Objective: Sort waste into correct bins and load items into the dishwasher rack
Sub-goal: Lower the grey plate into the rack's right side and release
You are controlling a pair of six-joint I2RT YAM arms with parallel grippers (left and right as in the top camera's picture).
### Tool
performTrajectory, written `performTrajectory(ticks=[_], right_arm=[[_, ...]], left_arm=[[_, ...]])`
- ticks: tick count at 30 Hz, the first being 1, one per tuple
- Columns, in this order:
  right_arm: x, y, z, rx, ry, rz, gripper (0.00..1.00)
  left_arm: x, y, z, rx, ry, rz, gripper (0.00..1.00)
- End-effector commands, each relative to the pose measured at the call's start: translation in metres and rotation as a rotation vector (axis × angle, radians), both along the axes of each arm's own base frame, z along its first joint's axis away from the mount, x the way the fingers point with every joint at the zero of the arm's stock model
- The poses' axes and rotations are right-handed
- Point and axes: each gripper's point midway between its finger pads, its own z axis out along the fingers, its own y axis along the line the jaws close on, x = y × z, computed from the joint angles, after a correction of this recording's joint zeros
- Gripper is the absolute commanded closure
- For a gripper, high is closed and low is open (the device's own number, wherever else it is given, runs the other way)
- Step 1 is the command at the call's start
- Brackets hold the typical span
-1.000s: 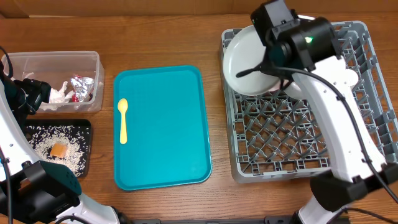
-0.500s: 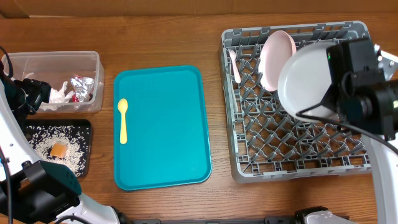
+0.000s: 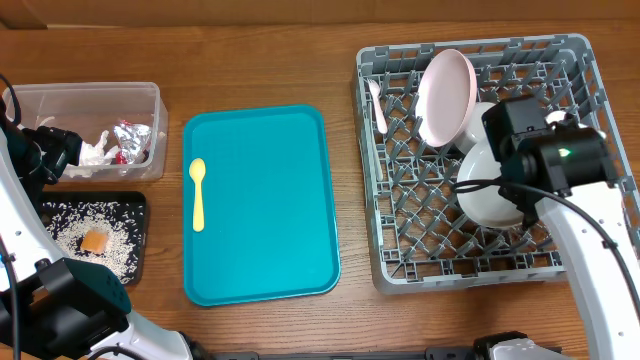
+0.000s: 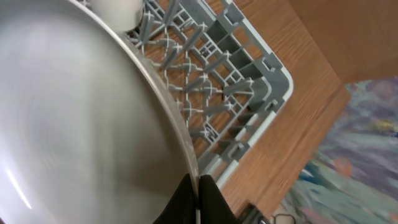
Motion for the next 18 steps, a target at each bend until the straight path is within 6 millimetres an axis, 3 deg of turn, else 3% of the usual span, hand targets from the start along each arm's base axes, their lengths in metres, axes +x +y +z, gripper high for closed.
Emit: performTrajectory(ticks=[1, 4, 10, 18], right_arm=[[0.004, -0.001, -0.007, -0.050, -0.029, -0.012, 0.96], [0.006, 0.010, -0.017, -0.052, -0.026, 0.028, 0.96], [0.011, 0.030, -0.011, -0.105, -0.061, 0.109, 0.96], [0.014, 0.029, -0.005, -0.155, -0.077, 0.127, 0.96]], left_arm=[[-0.002, 0.000, 0.002, 0.013, 0.001, 0.011, 0.00], [-0.002, 0.000, 0.002, 0.013, 0.001, 0.011, 0.00], [-0.001, 0.000, 0.002, 0.013, 0.001, 0.012, 0.00], [-0.001, 0.000, 0.002, 0.013, 0.001, 0.011, 0.00]])
